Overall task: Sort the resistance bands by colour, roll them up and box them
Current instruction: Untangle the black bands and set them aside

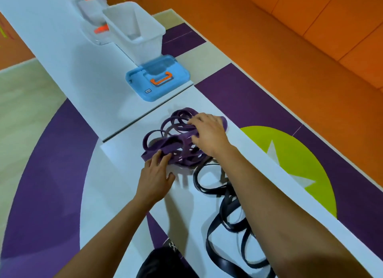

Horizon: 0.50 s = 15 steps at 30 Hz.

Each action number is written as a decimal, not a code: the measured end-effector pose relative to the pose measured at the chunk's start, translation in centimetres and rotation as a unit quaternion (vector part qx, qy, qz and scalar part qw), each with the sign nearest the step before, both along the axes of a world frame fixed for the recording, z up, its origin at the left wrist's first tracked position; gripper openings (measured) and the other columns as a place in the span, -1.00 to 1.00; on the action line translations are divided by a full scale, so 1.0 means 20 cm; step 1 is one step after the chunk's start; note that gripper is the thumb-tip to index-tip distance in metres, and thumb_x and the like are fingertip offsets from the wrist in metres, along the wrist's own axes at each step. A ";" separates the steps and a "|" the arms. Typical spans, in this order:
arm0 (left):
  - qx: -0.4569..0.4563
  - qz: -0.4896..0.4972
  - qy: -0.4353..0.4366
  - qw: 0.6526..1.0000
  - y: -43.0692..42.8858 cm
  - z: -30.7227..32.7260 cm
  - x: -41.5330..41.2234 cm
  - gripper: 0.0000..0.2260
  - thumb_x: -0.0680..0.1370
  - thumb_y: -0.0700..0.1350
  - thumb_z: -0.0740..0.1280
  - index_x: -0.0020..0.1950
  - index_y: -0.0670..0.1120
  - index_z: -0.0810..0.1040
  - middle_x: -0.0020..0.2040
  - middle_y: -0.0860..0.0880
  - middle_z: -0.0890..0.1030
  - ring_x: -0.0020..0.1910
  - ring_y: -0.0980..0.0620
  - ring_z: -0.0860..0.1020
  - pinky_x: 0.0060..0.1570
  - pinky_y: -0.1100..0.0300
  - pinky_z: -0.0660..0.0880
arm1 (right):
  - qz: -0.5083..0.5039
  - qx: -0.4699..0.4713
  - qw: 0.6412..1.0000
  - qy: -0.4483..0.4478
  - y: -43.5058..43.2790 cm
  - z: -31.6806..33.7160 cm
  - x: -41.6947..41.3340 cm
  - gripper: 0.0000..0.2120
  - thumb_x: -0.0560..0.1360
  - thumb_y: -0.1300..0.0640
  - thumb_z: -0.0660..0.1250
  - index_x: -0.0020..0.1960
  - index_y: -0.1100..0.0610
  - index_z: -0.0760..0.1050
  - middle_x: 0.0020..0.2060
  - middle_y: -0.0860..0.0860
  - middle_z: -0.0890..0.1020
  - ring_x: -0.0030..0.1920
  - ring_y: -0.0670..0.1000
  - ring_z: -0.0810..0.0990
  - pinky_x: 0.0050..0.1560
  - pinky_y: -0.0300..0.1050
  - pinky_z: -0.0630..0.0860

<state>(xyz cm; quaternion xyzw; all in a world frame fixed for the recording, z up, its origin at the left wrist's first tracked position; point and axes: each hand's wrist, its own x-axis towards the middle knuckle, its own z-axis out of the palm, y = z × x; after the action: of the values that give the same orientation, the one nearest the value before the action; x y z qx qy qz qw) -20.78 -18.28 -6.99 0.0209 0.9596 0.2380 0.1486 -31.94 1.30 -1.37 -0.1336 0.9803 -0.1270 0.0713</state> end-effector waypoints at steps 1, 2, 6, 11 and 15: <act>0.010 0.001 0.000 1.000 0.00 0.00 0.00 -0.44 0.56 -0.01 0.39 0.54 -0.02 0.33 0.56 -0.14 0.27 0.44 -0.28 0.35 0.39 -0.12 0.38 | -0.035 -0.016 0.999 -0.002 0.05 -0.02 0.06 -0.57 0.51 0.08 0.37 0.38 -0.01 0.49 0.32 -0.01 0.51 0.34 0.09 0.44 0.40 0.05 0.22; 0.025 0.001 0.001 1.000 0.02 -0.01 0.01 -0.48 0.56 -0.04 0.40 0.50 -0.05 0.37 0.53 -0.14 0.31 0.42 -0.28 0.37 0.39 -0.10 0.36 | -0.074 -0.025 0.997 -0.015 0.11 -0.04 0.14 -0.60 0.53 0.08 0.35 0.36 -0.01 0.50 0.29 0.00 0.52 0.31 0.11 0.45 0.34 0.05 0.27; 0.049 0.026 0.027 0.998 0.11 0.01 0.06 -0.62 0.55 -0.13 0.41 0.35 -0.11 0.47 0.39 -0.18 0.41 0.30 -0.31 0.39 0.32 -0.13 0.37 | -0.211 -0.022 0.973 -0.089 0.38 -0.17 0.53 -0.67 0.55 0.06 0.31 0.31 -0.01 0.50 0.23 0.05 0.53 0.24 0.17 0.49 0.26 0.11 0.37; 0.051 -0.080 0.036 0.995 0.36 -0.01 0.18 -0.64 0.53 -0.13 0.44 0.31 -0.11 0.51 0.27 -0.15 0.52 0.21 -0.28 0.48 0.21 -0.14 0.46 | -0.392 -0.026 0.912 -0.117 0.69 -0.30 1.02 -0.61 0.54 0.07 0.32 0.36 0.03 0.50 0.28 0.09 0.52 0.29 0.20 0.48 0.28 0.16 0.39; 0.032 -0.206 0.014 0.978 0.59 -0.10 0.25 -0.55 0.52 -0.04 0.44 0.39 -0.09 0.47 0.33 -0.11 0.54 0.27 -0.23 0.52 0.22 -0.09 0.48 | -0.512 -0.027 0.851 -0.113 0.84 -0.36 1.31 -0.52 0.54 0.03 0.33 0.44 0.05 0.38 0.33 0.15 0.46 0.29 0.24 0.46 0.28 0.14 0.37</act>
<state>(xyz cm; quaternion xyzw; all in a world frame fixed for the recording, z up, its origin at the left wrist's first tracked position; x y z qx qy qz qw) -15.70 -6.51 -9.09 0.2264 0.9284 0.2329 0.1807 -5.74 18.02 -8.48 0.4002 0.8914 -0.1863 0.1025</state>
